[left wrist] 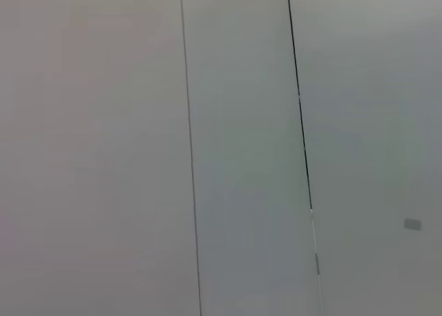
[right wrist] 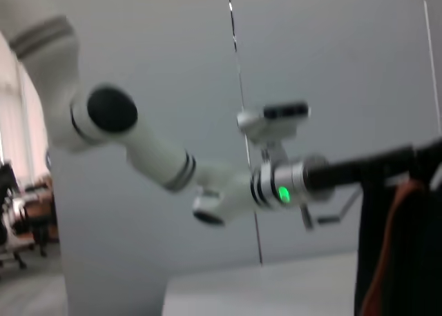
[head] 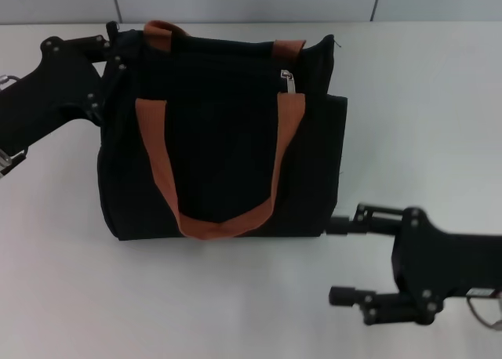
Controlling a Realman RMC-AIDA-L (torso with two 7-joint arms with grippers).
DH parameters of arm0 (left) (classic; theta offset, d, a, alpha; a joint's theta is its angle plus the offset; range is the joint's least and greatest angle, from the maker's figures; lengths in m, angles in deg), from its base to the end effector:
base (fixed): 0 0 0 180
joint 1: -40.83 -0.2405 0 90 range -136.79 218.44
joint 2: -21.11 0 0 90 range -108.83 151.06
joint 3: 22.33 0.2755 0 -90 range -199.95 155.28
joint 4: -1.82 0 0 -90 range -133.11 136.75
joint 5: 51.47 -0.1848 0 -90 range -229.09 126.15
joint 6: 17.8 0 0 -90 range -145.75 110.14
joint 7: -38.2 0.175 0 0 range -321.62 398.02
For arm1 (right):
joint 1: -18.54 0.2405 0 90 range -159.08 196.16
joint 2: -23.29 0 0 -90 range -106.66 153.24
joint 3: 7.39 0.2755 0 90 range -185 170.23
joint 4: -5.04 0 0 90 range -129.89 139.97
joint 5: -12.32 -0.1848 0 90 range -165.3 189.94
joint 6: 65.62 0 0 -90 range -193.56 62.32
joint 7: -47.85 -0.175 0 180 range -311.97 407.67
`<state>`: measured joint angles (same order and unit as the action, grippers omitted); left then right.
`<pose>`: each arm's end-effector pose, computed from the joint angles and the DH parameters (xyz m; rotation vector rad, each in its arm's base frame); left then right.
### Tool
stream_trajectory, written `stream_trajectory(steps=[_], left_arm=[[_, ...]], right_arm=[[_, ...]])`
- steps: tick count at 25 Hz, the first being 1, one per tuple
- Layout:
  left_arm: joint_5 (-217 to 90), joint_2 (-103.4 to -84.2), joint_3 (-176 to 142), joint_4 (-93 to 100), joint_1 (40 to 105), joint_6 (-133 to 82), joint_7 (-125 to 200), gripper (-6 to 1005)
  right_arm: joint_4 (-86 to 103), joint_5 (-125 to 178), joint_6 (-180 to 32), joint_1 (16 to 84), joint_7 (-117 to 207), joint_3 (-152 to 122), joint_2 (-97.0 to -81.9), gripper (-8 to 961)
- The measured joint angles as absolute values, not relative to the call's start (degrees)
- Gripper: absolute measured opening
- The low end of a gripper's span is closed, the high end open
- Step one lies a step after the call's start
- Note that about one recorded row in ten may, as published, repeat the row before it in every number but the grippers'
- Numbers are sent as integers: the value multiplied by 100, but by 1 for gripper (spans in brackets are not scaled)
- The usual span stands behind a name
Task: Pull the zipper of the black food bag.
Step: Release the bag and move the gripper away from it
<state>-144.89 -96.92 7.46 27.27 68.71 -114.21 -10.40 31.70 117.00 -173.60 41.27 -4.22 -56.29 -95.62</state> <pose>-0.2365 0.3302 0.0099 -2.2798 -0.1550 -1.1064 0.2371 0.2312 -0.0525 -2.8754 0.1710 1.1369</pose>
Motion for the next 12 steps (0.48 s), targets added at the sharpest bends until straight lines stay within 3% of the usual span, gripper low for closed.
stream_trajectory(steps=[6, 12], left_arm=[[-14507, -9667, 762, 2768, 6827, -11382, -1346, 78], [-14775, -9428, 817, 2810, 6830, -11365, -2189, 80]], right_arm=[[2797, 11904, -16925, 4081, 114, -5620, -9587, 754], [2754, 11902, -16906, 4143, 137, -5644, -9589, 754]])
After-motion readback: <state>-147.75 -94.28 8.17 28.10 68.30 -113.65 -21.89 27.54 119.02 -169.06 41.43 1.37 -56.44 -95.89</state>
